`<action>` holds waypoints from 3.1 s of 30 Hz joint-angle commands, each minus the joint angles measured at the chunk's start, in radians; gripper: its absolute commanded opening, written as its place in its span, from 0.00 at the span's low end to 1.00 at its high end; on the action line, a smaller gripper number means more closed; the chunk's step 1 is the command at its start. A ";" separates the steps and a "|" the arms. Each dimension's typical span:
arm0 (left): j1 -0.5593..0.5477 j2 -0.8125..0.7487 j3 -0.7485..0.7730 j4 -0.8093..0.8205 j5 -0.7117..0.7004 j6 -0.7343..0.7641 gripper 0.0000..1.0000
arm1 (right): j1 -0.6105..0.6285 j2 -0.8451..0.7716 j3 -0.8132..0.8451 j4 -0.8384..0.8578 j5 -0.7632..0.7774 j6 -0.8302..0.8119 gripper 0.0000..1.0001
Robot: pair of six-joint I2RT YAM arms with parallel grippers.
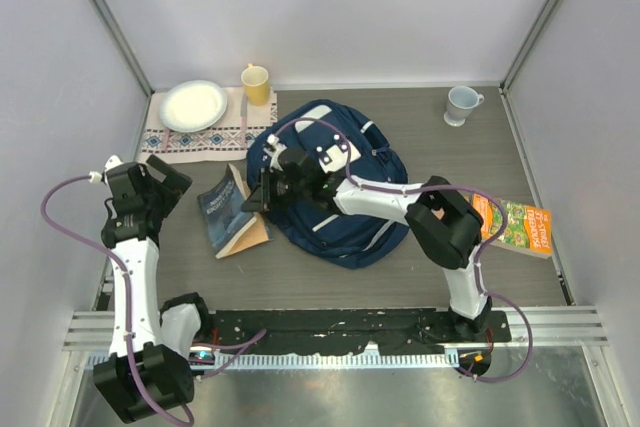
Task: Pack the student bag
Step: Pick up the book from the center of the board.
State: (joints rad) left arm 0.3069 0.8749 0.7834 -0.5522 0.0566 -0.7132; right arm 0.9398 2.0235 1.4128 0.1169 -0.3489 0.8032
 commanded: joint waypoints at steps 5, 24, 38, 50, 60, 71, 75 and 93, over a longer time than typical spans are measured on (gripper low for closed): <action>-0.003 -0.010 0.085 -0.094 0.017 0.037 0.99 | -0.041 -0.235 -0.034 0.207 -0.052 0.068 0.01; -0.005 -0.004 0.180 0.027 0.417 0.005 1.00 | -0.107 -0.617 -0.159 0.118 0.036 0.028 0.01; -0.020 0.006 -0.019 0.356 0.667 -0.181 1.00 | -0.165 -0.761 -0.274 0.050 0.055 -0.001 0.01; -0.296 0.102 -0.153 0.541 0.523 -0.238 1.00 | -0.173 -0.718 -0.515 0.113 0.073 0.042 0.01; -0.351 0.252 -0.354 0.791 0.511 -0.239 1.00 | -0.193 -0.737 -0.770 0.158 0.128 0.083 0.01; -0.457 0.439 -0.469 1.164 0.494 -0.282 1.00 | -0.266 -0.671 -0.804 0.144 0.110 0.106 0.01; -0.491 0.502 -0.469 1.264 0.500 -0.295 1.00 | -0.280 -0.625 -0.807 0.150 0.056 0.113 0.01; -0.563 0.463 -0.498 1.395 0.493 -0.370 0.61 | -0.285 -0.442 -0.776 0.175 -0.096 0.082 0.01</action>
State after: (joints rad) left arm -0.2386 1.4509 0.2699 0.7994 0.5095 -1.0916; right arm 0.6521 1.5421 0.6003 0.3431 -0.4381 0.9276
